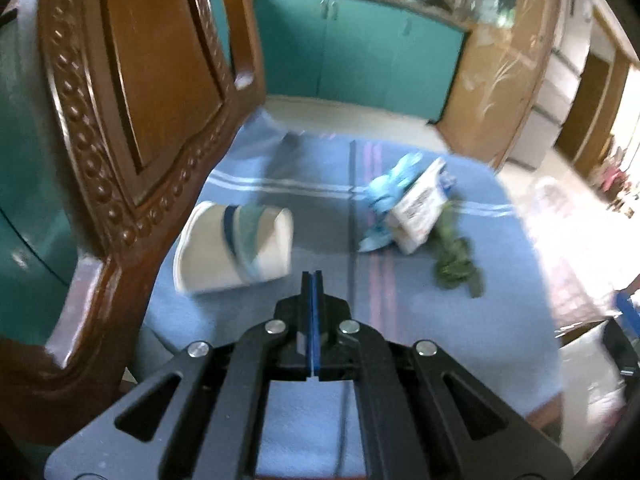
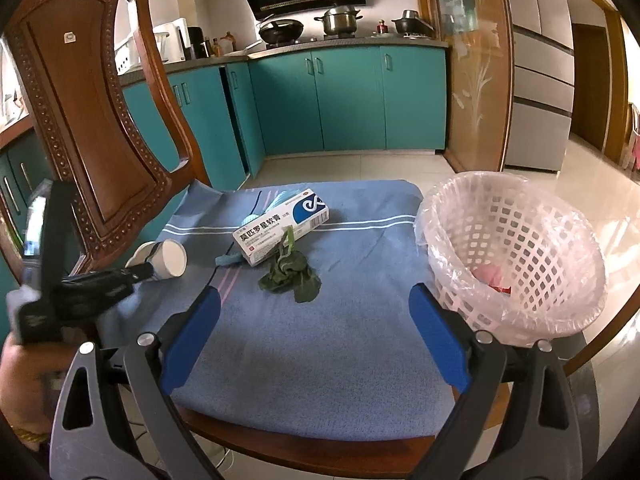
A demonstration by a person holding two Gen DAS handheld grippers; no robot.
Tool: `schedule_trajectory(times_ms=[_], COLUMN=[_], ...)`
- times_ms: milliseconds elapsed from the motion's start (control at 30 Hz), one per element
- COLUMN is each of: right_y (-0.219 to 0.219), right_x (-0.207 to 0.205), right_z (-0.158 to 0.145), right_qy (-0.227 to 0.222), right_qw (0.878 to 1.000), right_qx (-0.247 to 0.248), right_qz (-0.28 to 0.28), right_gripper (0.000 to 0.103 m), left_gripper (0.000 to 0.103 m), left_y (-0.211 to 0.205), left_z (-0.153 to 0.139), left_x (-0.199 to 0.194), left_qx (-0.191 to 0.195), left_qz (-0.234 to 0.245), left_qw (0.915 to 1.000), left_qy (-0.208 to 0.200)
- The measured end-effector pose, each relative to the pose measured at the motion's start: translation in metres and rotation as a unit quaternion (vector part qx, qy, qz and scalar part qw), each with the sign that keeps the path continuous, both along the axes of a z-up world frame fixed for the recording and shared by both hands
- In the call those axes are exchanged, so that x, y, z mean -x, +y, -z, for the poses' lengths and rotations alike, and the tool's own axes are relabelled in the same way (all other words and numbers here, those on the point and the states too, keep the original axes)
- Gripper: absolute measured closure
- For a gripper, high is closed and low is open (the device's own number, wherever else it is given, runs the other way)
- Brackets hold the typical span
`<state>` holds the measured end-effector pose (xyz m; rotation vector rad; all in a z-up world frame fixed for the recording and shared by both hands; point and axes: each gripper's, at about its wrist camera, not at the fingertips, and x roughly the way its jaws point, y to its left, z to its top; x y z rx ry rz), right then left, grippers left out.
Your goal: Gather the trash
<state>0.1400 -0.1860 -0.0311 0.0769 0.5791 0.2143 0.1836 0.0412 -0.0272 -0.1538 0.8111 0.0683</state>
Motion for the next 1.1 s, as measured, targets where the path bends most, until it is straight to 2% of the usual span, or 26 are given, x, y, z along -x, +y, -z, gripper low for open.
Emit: schedule_trajectory(times_ms=[67,133,167,200,233,333,367,433,467,600,667,733,800,867,900,967,1000,1100], right_y=[0.001,0.003,0.004,0.006,0.007,0.010,0.011,0.013,0.014,0.011,0.014,0.023,0.030,0.043,0.061,0.096,0.118,0.171], right_x=[-0.001,-0.001,-0.001,-0.001,-0.001,-0.003,-0.003,-0.003,-0.003,-0.004,-0.009,-0.013,-0.014,-0.023,-0.028,-0.034,-0.039,-0.063], right_z=[0.001,0.001,0.002,0.002,0.002,0.003,0.003,0.004,0.005,0.006,0.007,0.003,-0.002,-0.006,-0.006,-0.003,0.000,0.008], right_qy=[0.002,0.002,0.003,0.004,0.004,0.006,0.007,0.008,0.009,0.011,0.017,0.005,-0.019,-0.014,-0.008,-0.011,-0.012,0.007], right_qw=[1.000,1.000,1.000,1.000,1.000,1.000,1.000,1.000,1.000,0.999,0.996,0.990,0.982,0.971,0.959,0.932,0.914,0.871], right_qx=[-0.001,0.002,0.004,0.005,0.006,0.003,0.002,0.005,0.008,0.005,0.012,0.049,0.072,0.072,0.089,0.147,0.179,0.239], right_qz=[-0.001,-0.003,-0.005,-0.007,-0.009,-0.013,-0.014,-0.018,-0.020,-0.038,-0.082,-0.134,-0.171,-0.225,-0.270,-0.331,-0.365,-0.429], right_gripper=[0.010,0.010,0.010,0.010,0.010,0.010,0.010,0.010,0.010,0.010,0.010,0.010,0.010,0.010,0.010,0.010,0.010,0.010], left_gripper=[0.102,0.101,0.085,0.054,0.045,0.039,0.033,0.031,0.026,0.015,0.015,0.015,0.014,0.009,0.006,0.005,0.004,0.004], left_y=[0.001,0.004,0.008,0.010,0.011,0.012,0.011,0.011,0.010,-0.002,-0.009,-0.013,-0.009,-0.006,-0.005,0.000,0.004,0.027], left_z=[-0.010,-0.014,-0.012,-0.008,-0.005,0.008,0.013,0.016,0.016,0.005,-0.002,-0.015,-0.034,-0.055,-0.060,-0.063,-0.062,-0.056], left_x=[0.010,0.017,0.017,0.014,0.012,-0.002,-0.007,-0.008,-0.008,0.012,0.027,0.050,0.079,0.114,0.130,0.154,0.159,0.165], left_qx=[0.014,-0.001,-0.015,-0.022,-0.026,-0.052,-0.061,-0.064,-0.062,-0.044,-0.019,0.001,0.024,0.023,0.008,-0.016,-0.016,0.001], left_qz=[0.009,0.002,-0.008,-0.012,-0.016,-0.021,-0.025,-0.031,-0.035,-0.075,-0.081,-0.087,-0.085,-0.072,-0.069,-0.077,-0.080,-0.100], left_qw=[0.9998,0.9999,0.9998,0.9997,0.9995,0.9983,0.9975,0.9971,0.9971,0.9961,0.9960,0.9943,0.9893,0.9816,0.9777,0.9723,0.9721,0.9750], left_qy=[-0.012,-0.016,-0.012,-0.006,-0.002,0.016,0.023,0.027,0.026,-0.009,-0.031,-0.063,-0.116,-0.175,-0.198,-0.220,-0.220,-0.198])
